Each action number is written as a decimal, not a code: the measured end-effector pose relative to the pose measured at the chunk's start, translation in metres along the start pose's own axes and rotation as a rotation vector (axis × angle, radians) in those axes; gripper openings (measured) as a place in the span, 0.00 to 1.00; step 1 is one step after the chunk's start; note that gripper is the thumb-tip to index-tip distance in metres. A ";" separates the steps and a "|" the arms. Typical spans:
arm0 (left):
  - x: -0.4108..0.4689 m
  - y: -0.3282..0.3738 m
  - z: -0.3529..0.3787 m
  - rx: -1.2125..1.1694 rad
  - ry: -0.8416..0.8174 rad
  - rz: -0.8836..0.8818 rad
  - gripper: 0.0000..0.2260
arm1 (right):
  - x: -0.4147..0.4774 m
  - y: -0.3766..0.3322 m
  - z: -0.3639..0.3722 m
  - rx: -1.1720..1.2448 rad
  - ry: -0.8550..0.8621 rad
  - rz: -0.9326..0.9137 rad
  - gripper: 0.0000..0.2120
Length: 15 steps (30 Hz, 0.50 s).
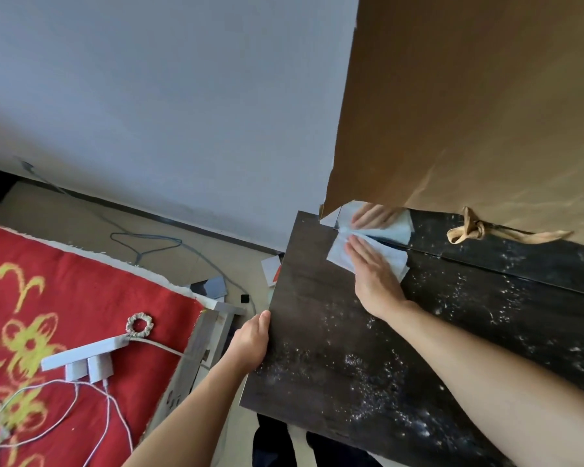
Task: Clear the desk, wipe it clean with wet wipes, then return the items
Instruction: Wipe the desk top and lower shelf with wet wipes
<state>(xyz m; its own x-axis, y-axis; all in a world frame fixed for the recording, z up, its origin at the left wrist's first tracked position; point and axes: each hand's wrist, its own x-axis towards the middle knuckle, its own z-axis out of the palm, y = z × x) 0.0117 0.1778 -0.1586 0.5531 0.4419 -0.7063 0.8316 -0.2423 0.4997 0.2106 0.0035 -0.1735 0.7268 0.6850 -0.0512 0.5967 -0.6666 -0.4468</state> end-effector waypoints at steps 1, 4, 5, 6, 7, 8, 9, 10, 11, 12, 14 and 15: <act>-0.001 0.001 -0.001 0.002 0.001 -0.002 0.23 | 0.001 -0.002 0.001 -0.007 0.003 0.020 0.31; -0.002 0.003 -0.003 0.010 0.001 0.003 0.23 | 0.018 -0.032 0.017 0.024 -0.002 0.050 0.30; -0.002 0.004 -0.004 0.005 0.001 -0.005 0.23 | 0.021 -0.044 0.022 0.033 -0.016 0.016 0.30; -0.002 0.004 -0.004 0.006 0.000 -0.012 0.23 | 0.021 -0.054 0.027 0.045 -0.048 -0.029 0.31; -0.002 0.004 -0.006 0.017 -0.013 -0.018 0.23 | 0.015 -0.059 0.030 0.055 -0.087 -0.080 0.31; -0.001 0.005 -0.008 0.038 -0.029 -0.014 0.23 | 0.006 -0.058 0.031 0.070 -0.121 -0.128 0.30; -0.001 0.007 -0.010 0.057 -0.046 -0.016 0.23 | -0.005 -0.054 0.028 0.072 -0.141 -0.174 0.30; -0.001 0.009 -0.013 0.075 -0.060 -0.016 0.22 | -0.016 -0.049 0.024 0.065 -0.149 -0.212 0.30; -0.002 0.011 -0.016 0.088 -0.075 -0.020 0.22 | -0.023 -0.044 0.019 0.056 -0.148 -0.218 0.30; -0.001 0.012 -0.018 0.102 -0.089 -0.014 0.22 | -0.024 -0.041 0.014 0.046 -0.138 -0.194 0.30; -0.001 0.014 -0.022 0.104 -0.125 -0.004 0.22 | -0.007 -0.050 0.011 0.022 -0.099 -0.099 0.32; 0.000 0.013 -0.024 0.087 -0.145 0.001 0.22 | 0.008 -0.060 0.013 0.005 -0.088 -0.052 0.32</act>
<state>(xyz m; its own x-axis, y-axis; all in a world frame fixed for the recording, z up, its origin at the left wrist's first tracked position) 0.0210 0.1956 -0.1395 0.5497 0.3137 -0.7743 0.8290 -0.3194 0.4591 0.1766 0.0529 -0.1584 0.6619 0.7420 -0.1061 0.6310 -0.6280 -0.4555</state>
